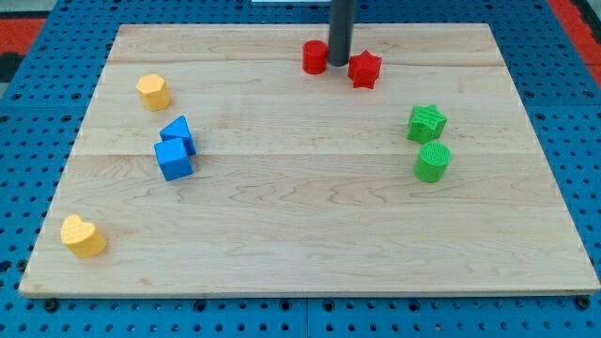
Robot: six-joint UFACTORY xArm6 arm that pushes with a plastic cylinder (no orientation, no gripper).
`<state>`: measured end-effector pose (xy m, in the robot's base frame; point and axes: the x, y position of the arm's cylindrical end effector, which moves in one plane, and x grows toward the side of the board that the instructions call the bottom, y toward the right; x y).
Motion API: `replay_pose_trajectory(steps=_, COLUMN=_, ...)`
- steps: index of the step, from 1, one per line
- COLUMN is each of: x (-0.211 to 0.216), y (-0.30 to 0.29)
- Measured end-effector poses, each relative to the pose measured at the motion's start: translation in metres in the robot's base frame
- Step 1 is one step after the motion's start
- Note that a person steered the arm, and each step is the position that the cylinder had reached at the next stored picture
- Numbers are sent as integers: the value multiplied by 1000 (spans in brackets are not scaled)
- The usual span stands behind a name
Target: Slide the red circle to the top left corner of the board
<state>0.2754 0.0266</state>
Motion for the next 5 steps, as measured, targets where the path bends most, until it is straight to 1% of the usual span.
replay_pose_trajectory(steps=1, x=-19, y=-79)
replay_pose_trajectory(steps=2, x=-50, y=-127)
replay_pose_trajectory(steps=3, x=-53, y=-159)
replay_pose_trajectory(steps=4, x=-49, y=-204)
replay_pose_trajectory(steps=5, x=59, y=-181)
